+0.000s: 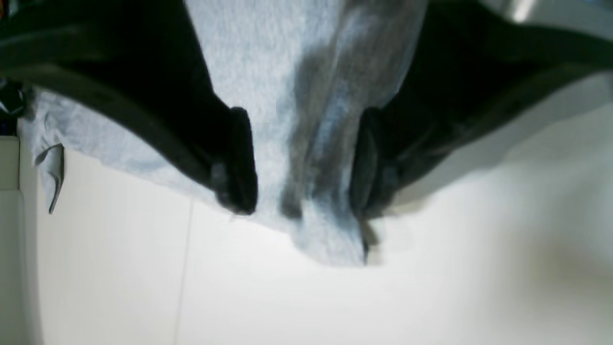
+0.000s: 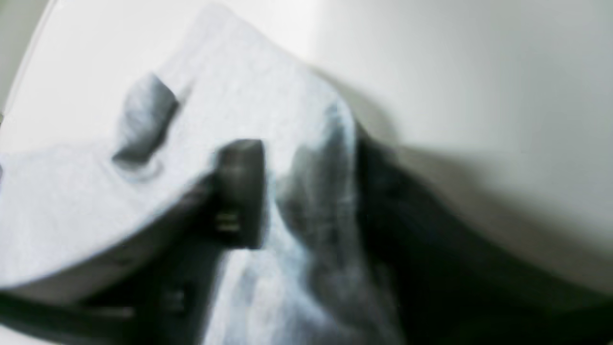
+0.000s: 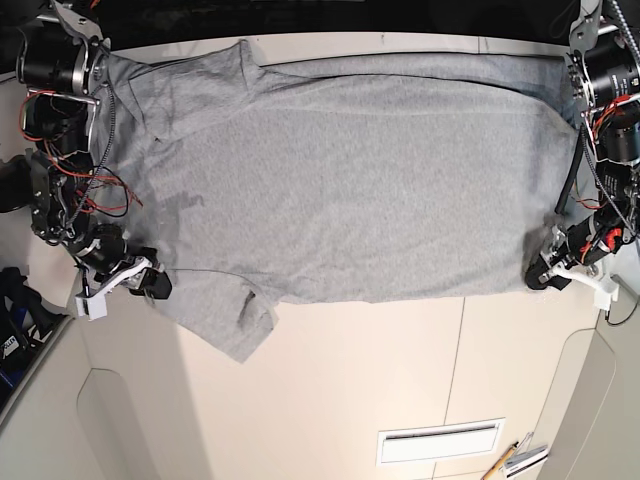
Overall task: Fold the T-shirt properly
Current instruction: 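Lower both grippers onto the hem corners of the shirt, then grasp the hem and fold it over toward the shoulder edge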
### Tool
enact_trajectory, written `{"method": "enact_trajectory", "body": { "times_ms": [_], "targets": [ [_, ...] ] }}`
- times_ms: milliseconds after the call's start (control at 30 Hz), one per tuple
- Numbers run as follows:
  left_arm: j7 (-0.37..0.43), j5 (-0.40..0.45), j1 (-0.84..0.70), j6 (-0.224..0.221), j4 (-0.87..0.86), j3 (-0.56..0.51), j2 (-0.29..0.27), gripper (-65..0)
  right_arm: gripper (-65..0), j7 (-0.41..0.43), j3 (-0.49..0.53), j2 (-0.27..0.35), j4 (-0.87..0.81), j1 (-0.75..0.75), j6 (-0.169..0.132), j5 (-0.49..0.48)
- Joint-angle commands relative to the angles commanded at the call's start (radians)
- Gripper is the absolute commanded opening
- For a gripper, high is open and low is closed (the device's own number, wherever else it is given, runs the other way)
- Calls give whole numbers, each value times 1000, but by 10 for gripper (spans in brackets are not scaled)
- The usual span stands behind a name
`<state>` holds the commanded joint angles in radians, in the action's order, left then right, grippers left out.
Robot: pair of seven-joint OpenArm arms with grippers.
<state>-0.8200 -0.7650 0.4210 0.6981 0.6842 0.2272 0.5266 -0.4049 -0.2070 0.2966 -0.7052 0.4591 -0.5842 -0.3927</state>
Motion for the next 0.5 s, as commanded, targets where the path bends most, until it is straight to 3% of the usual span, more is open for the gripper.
{"method": "enact_trajectory", "body": {
  "times_ms": [133,233,367,500],
  "targets": [
    [1,0,1,0,0,0,0,-567,-650,0,0,0,-4,0,0,28],
    [0,0,1,0,2,0,1,-650,-650,0,0,0,-17,0,-9,27],
    [-4,-1,3,0,16,0,12,-650,-650,-51,0,0,-71,0,-11,27],
    [-66,-19,3,0,75,0,31,-650,-650,-119,0,6,-161,-3,-11,17]
  ]
}}
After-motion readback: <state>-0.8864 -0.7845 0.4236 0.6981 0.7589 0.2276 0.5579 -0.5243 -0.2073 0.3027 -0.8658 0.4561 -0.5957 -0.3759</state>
